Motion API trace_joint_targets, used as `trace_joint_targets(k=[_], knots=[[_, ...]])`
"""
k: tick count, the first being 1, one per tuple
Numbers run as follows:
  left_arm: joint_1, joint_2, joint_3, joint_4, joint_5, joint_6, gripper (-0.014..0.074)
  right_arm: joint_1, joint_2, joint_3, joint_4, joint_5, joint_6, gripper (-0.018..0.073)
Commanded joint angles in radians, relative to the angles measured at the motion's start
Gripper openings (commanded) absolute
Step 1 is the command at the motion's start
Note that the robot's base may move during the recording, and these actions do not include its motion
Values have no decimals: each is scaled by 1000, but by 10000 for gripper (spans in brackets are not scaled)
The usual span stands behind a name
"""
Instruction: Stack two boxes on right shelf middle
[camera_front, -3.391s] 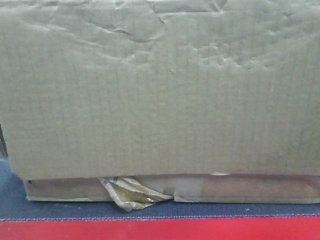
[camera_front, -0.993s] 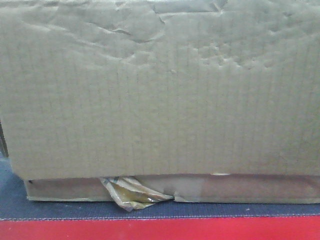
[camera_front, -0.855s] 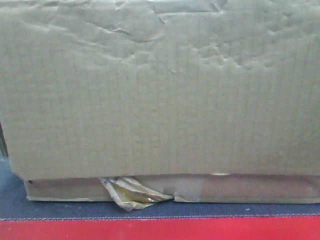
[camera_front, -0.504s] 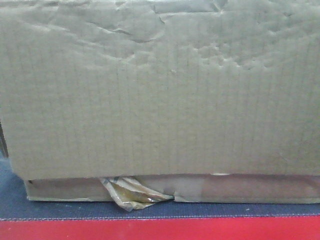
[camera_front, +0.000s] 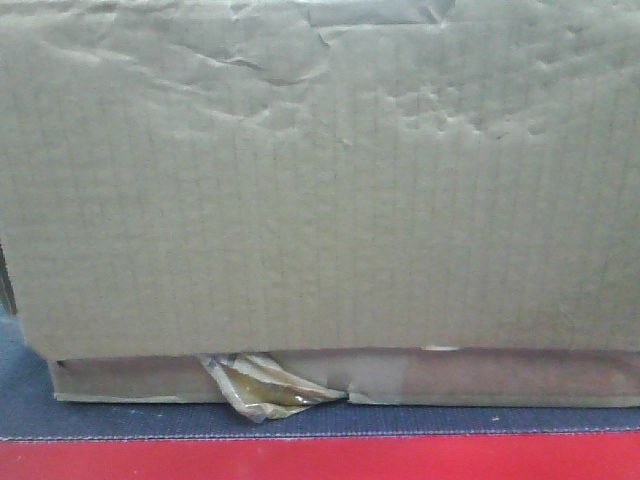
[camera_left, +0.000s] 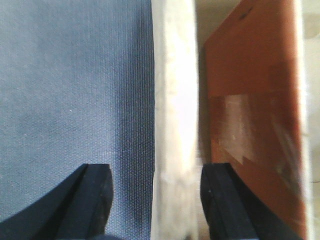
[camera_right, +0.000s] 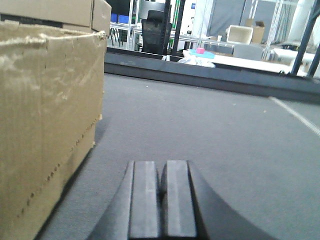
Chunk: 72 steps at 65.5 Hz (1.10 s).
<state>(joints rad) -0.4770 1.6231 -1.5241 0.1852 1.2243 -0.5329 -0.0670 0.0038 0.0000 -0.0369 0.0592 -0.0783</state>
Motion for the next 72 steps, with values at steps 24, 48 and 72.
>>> trace_joint_targets(k=[24, 48, 72], knots=[[1, -2, 0, -2, -3, 2, 308, -2, -4, 0, -32, -236, 5, -161], [1, -2, 0, -2, -3, 6, 308, -2, 224, -457, 51, 405, 209, -161], [1, -2, -3, 2, -3, 7, 308, -2, 732, -763, 55, 740, 170, -161]])
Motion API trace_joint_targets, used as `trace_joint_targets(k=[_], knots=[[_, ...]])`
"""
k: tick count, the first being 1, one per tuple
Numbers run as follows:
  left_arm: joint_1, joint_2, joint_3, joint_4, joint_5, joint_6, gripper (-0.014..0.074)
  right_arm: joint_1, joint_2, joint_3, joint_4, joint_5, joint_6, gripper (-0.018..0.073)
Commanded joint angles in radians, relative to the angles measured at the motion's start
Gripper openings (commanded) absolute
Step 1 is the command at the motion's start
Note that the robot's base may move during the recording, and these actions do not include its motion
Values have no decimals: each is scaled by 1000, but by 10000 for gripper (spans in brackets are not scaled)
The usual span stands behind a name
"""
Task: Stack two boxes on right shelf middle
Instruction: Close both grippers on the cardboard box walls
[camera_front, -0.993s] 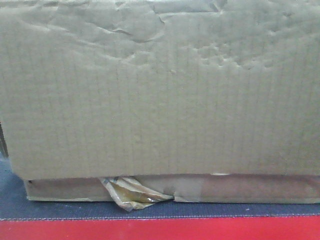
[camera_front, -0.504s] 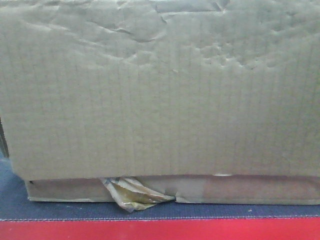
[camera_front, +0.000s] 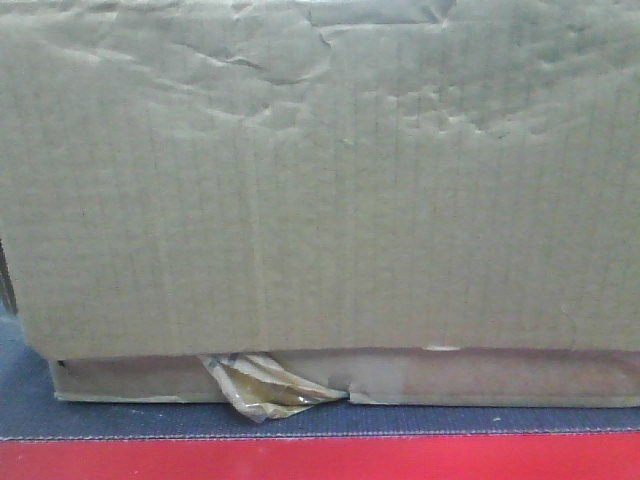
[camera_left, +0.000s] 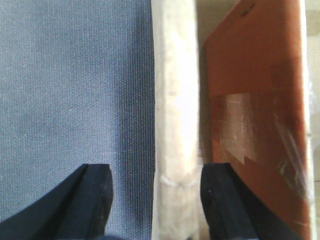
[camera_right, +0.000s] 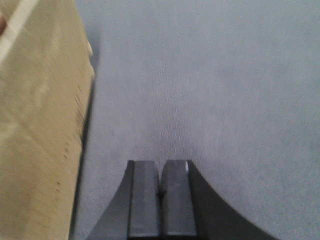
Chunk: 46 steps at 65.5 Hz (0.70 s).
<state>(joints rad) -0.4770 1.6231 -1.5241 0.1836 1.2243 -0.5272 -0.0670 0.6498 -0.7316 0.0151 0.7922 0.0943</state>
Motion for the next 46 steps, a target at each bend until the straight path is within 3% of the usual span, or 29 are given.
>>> trace_joint_targets(k=[1, 12, 26, 38, 46], knots=[[1, -2, -3, 3, -3, 1, 308, -2, 99, -35, 10, 7, 8, -161], [1, -2, -3, 3, -3, 1, 308, -2, 252, -98, 47, 32, 37, -160], [1, -2, -3, 3, -3, 1, 308, 12, 490, -370, 33, 180, 43, -141], [1, -2, -3, 3, -3, 1, 308, 147, 631, -602, -143, 309, 196, -141], [1, -2, -3, 3, -3, 1, 308, 250, 712, -725, -171, 373, 227, -141]])
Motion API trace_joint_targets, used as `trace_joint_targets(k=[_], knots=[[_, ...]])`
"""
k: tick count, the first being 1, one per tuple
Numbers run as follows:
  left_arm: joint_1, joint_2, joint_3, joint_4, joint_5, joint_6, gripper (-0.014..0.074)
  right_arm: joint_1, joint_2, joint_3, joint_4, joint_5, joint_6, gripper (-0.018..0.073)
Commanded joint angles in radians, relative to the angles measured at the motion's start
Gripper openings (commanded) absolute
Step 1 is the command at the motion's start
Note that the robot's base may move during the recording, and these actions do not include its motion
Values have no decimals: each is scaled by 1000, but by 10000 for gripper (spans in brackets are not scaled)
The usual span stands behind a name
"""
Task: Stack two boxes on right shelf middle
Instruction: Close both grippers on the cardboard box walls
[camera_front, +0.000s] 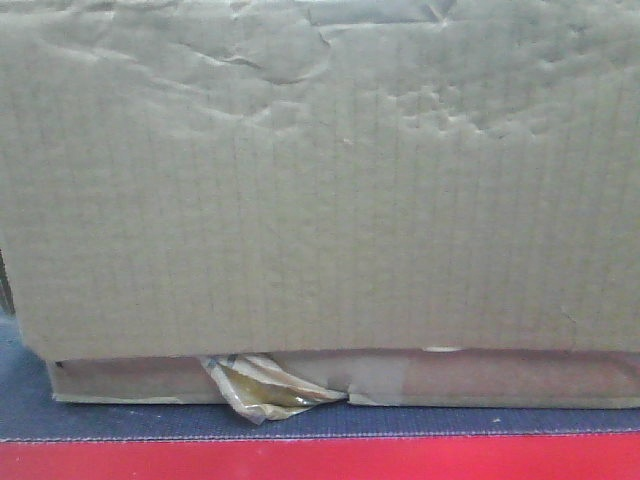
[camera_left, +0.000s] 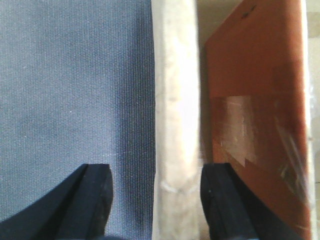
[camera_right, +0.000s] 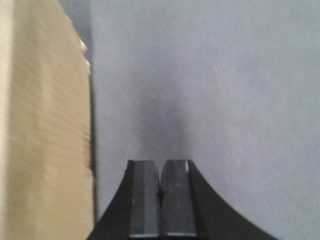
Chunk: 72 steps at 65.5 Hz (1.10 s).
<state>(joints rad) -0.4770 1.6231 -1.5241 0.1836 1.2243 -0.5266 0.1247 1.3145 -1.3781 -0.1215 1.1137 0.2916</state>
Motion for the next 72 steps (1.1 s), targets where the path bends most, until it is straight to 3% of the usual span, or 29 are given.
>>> trace_joint_targets(k=[1, 10, 14, 23, 29, 55, 72], knots=[[1, -2, -3, 3, -3, 1, 308, 69, 52, -86, -34, 56, 29, -141], [1, -2, -3, 3, -3, 1, 308, 125, 140, -209, -34, 107, 29, -116], [1, -2, -3, 3, -3, 1, 308, 129, 169, -244, -26, 107, 29, -44], [1, -2, -3, 3, -3, 1, 308, 129, 211, -272, 25, 107, 21, 249], [1, -2, -3, 3, -3, 1, 308, 129, 236, -272, 65, 107, -4, 347], [1, -2, -3, 3, -3, 3, 308, 129, 241, -97, 122, 107, -10, 263], [1, -2, -3, 3, -3, 2, 308, 129, 234, -88, 122, 107, -10, 249]])
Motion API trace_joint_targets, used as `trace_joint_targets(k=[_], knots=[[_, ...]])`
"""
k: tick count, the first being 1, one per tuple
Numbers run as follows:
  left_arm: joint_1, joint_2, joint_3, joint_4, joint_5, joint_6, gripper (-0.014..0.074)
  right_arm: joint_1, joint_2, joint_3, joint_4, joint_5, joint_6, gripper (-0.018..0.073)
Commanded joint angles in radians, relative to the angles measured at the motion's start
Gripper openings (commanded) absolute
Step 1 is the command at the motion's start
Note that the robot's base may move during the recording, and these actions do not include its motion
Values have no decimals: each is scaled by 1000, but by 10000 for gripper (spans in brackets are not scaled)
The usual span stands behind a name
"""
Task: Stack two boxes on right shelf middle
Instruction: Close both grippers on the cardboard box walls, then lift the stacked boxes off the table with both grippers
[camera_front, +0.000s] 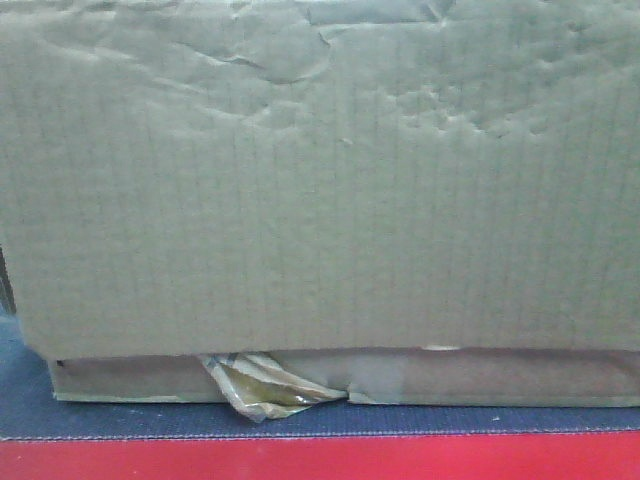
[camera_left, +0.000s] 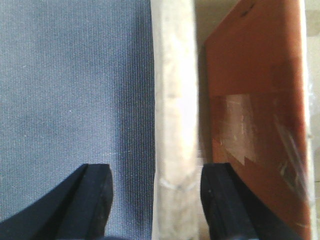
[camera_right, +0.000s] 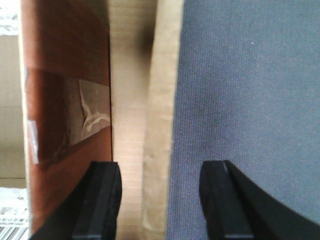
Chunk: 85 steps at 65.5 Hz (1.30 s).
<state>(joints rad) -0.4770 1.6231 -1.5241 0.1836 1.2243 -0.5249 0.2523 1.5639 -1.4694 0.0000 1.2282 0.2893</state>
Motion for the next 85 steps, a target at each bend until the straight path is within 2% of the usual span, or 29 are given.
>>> trace_joint_targets(k=[1, 22, 29, 38, 40, 47, 58, 68, 73, 80, 85], knots=[[1, -2, -3, 3, -3, 0, 308, 1, -15, 4, 0, -7, -8, 249], [1, -2, -3, 3, -3, 0, 288, 1, -15, 4, 0, -7, -8, 223], [1, -2, -3, 3, -3, 0, 185, 1, -15, 6, 0, -7, -8, 92], [1, -1, -1, 5, -3, 0, -71, 1, -9, 9, -90, -7, -1, -173], [1, -1, -1, 5, -3, 0, -111, 1, -9, 9, -104, -7, 7, -165], [-3, -1, -3, 33, -3, -9, -111, 16, -23, 9, -152, -7, 22, -162], [-52, -25, -5, 197, -3, -105, -111, 70, -59, 3, -172, -25, 32, -162], [-73, -83, -24, 213, -3, -114, -111, 100, -88, 1, -184, -127, 70, -162], [-73, -106, -54, 234, -8, -114, -111, 110, -103, -3, -230, -163, 128, -162], [-73, -122, -114, 290, -36, -114, -111, 129, -125, -10, -343, -250, 191, -162], [-60, -122, -166, 292, -74, -114, -111, 139, -135, -13, -416, -325, 243, -162]])
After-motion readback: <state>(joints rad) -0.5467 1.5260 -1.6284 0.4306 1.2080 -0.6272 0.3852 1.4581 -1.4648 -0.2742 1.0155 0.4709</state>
